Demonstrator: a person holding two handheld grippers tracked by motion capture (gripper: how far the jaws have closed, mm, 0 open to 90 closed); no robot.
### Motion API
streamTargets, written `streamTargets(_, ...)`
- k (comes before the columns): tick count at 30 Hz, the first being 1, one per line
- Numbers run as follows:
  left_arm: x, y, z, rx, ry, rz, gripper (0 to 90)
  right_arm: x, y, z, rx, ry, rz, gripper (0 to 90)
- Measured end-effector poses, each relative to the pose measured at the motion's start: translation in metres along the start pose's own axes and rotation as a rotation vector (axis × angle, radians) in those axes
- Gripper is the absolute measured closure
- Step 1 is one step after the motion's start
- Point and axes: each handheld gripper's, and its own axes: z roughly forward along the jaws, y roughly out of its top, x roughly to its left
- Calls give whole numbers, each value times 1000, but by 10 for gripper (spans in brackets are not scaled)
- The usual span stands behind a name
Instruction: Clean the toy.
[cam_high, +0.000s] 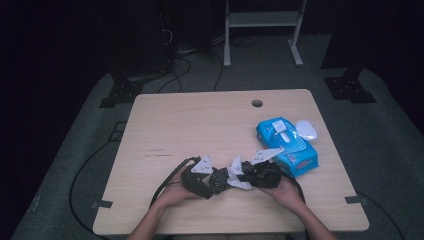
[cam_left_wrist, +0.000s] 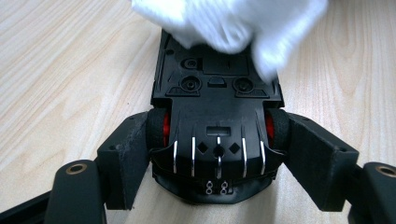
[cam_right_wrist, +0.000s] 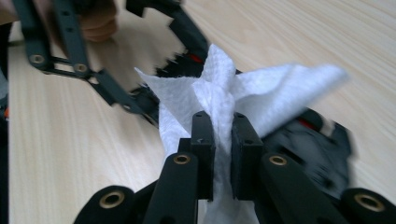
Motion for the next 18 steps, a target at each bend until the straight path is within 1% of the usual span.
streamTargets(1, 0, 0, 0, -1, 0, 1, 261, -5, -2, -3, 0, -12, 20, 811)
streamTargets(2, 1, 0, 0, -2, -2, 0, 261, -12, -7, -10, -7, -18, 59, 811)
streamTargets(3, 1, 0, 0, -2, -2, 0, 261, -12, -7, -10, -7, -18, 59, 811)
streamTargets(5, 1, 0, 1, 0, -2, -1, 260, -14, -10, -14, -11, -18, 76, 810)
streamTargets(7, 1, 0, 2, 5, -3, 0, 260, -12, -11, -13, -16, -17, 72, 809)
streamTargets(8, 1, 1, 3, 4, -3, -4, 260, -7, -7, -10, -18, -2, 56, 809)
streamTargets(10, 1, 1, 3, 5, -3, -5, 260, -1, -3, -3, -11, 4, 30, 809)
streamTargets(11, 0, 1, 3, 4, -1, -3, 260, -1, -3, -3, -11, 4, 30, 809)
streamTargets(12, 0, 1, 3, 5, -1, -5, 260, 4, 0, 2, -4, 3, -4, 809)
streamTargets(13, 0, 1, 3, 5, -1, -5, 260, 4, 0, 2, -4, 3, -4, 809)
streamTargets(15, 1, 1, 3, 4, -5, -5, 261, 2, 1, 0, 3, -17, -9, 809)
streamTargets(16, 1, 1, 3, 4, -6, -4, 260, -1, 0, -2, 3, -32, -6, 809)
streamTargets(17, 1, 1, 3, 4, -6, -4, 260, -1, 0, -2, 3, -32, -6, 809)
streamTargets(18, 1, 0, 3, 4, -6, -5, 260, -5, -2, -5, 1, -46, 3, 809)
